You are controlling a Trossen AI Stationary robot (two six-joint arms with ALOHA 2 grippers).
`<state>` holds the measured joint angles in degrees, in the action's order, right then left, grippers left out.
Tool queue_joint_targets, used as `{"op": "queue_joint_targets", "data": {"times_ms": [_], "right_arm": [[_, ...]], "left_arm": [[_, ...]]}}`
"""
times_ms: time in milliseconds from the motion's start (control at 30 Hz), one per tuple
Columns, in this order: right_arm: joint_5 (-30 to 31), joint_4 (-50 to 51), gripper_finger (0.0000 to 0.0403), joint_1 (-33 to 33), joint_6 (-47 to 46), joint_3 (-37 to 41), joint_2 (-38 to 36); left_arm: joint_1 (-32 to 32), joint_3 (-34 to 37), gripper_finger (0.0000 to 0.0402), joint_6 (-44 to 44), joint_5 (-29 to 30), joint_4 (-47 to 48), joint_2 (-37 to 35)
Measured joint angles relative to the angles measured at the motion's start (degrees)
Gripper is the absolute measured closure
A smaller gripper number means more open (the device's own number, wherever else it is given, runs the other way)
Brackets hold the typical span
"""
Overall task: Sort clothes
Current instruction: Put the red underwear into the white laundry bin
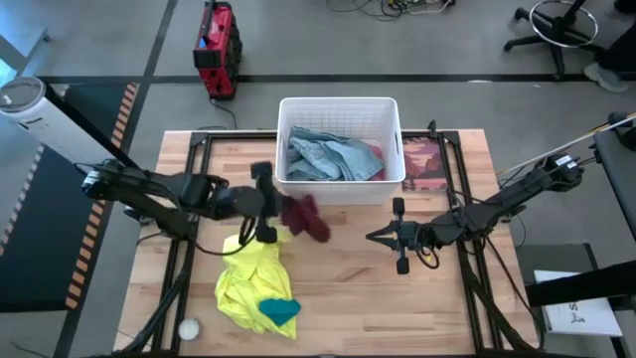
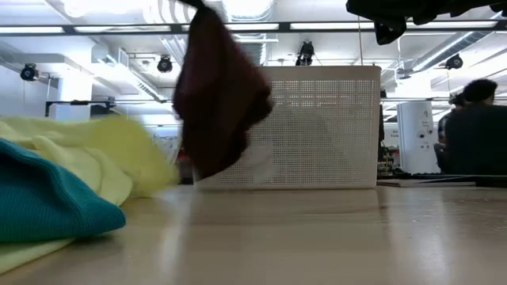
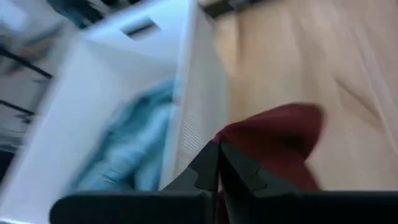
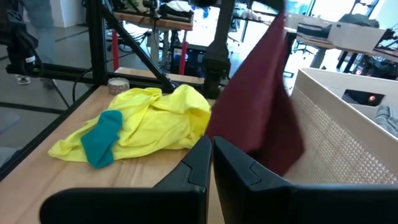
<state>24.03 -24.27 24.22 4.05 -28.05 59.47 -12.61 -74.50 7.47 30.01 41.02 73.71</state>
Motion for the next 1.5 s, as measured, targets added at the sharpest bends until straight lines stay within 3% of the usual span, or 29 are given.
{"op": "queue_joint_targets", "data": {"times_ms": [100, 300, 500, 767, 1000, 1133, 1333, 1500], "right_arm": [[0.0, 0.0, 0.0401, 0.0, 0.2, 0.0, 0.0], [0.0, 0.0, 0.0401, 0.0, 0.1, 0.0, 0.0], [0.0, 0.0, 0.0401, 0.0, 0.5, 0.0, 0.0], [0.0, 0.0, 0.0401, 0.0, 0.5, 0.0, 0.0], [0.0, 0.0, 0.0401, 0.0, 0.5, 0.0, 0.0], [0.0, 0.0, 0.0401, 0.0, 0.5, 0.0, 0.0], [0.0, 0.1, 0.0401, 0.0, 0.1, 0.0, 0.0], [0.0, 0.5, 0.0401, 0.0, 0.1, 0.0, 0.0]], "left_arm": [[1.7, -3.3, 0.0401, 2.4, 2.4, -3.0, 0.0], [8.7, -6.7, 0.0402, 10.7, 0.5, -13.0, 0.0], [18.8, -8.9, 0.0402, 14.6, -11.0, -23.3, 0.1], [31.1, -8.9, 0.0402, 12.0, -29.0, -38.1, 2.1], [34.4, -17.3, 0.0401, 11.5, -33.9, -40.0, 12.6], [34.6, -26.4, 0.0401, 11.5, -35.6, -39.1, 21.7], [34.9, -42.8, 0.0401, 11.5, -39.6, -30.4, 34.6], [34.9, -52.2, 0.0402, 9.7, -40.1, -25.8, 41.8]]}}
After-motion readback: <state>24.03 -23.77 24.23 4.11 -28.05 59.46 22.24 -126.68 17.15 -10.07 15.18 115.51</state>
